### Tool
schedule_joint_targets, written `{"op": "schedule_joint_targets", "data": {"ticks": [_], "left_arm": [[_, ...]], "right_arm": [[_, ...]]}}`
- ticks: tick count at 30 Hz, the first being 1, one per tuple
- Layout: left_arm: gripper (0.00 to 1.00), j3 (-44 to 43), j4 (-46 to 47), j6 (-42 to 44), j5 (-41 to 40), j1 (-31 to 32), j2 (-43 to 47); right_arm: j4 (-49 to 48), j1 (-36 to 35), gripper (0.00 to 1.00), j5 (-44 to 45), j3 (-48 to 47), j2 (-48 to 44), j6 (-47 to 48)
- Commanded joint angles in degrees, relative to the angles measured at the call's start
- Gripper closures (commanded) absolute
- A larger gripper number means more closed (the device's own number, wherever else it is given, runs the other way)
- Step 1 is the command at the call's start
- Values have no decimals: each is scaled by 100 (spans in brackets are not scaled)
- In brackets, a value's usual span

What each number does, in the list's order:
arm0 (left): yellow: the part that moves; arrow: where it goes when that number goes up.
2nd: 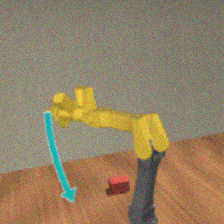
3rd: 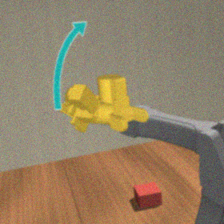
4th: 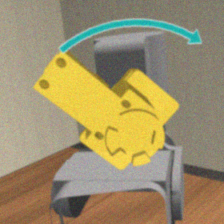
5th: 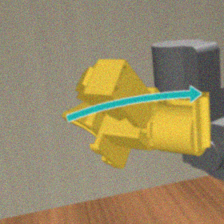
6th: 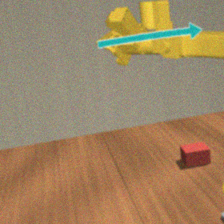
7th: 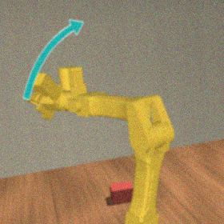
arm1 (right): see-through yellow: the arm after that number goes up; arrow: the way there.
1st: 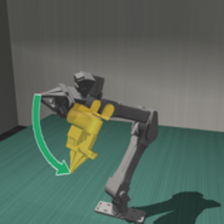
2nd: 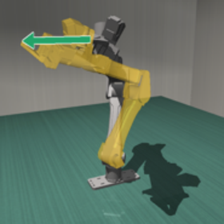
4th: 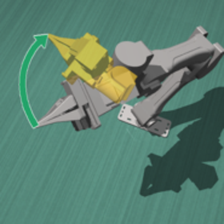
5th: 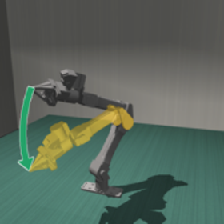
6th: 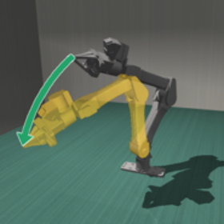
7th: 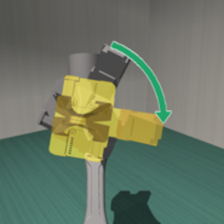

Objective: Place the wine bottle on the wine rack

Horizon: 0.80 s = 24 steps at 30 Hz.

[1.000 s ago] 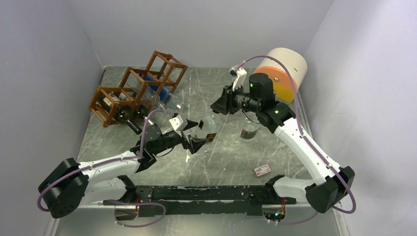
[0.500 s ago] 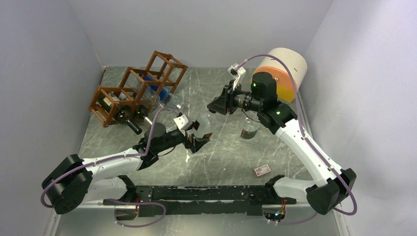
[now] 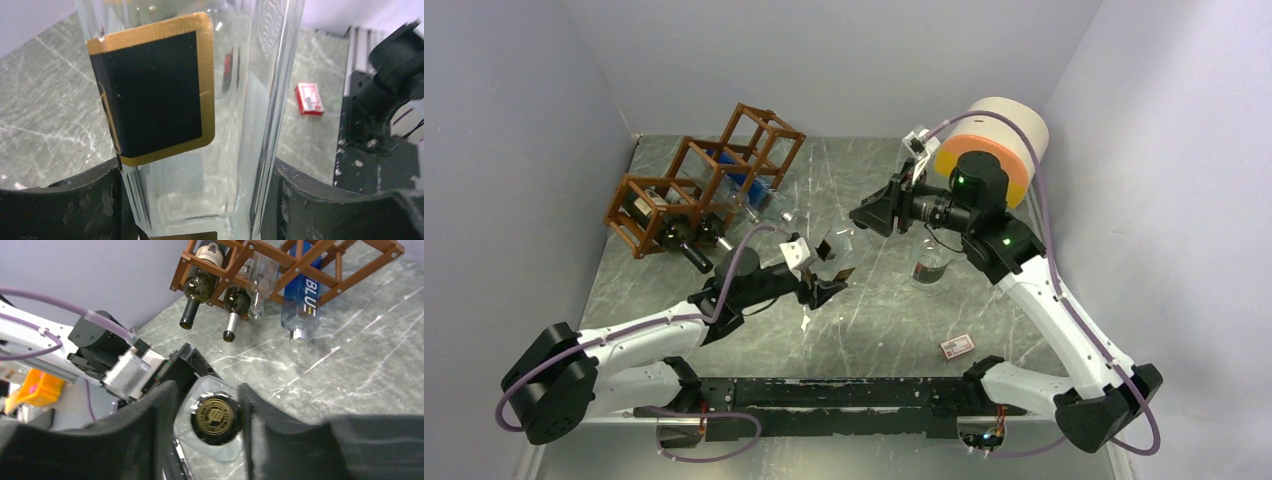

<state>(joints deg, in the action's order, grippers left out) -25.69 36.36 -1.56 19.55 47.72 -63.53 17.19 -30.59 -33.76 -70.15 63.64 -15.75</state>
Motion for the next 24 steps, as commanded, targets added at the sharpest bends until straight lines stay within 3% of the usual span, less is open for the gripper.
{"op": "schedule_joint_targets", "data": {"ticks": [1,6,11,16,24], "left_arm": [[93,-745,-731,829,-254,15,145],[93,-1474,-1646,2050,-554,10,211],[93,-1990,-2448,3654,-933,17,371],[93,-1707,-1711,5278,-1594,13,544],[93,-1868,-1258,6975,-1565,11,275]], "right_arm": [[-226,18,40,151,-96,-471,-144],[576,16,23,725,-295,-591,311],[1218,18,18,921,-885,-565,622],[1623,22,17,967,-1394,-308,974],[1827,8,18,623,-1554,382,1437]]}}
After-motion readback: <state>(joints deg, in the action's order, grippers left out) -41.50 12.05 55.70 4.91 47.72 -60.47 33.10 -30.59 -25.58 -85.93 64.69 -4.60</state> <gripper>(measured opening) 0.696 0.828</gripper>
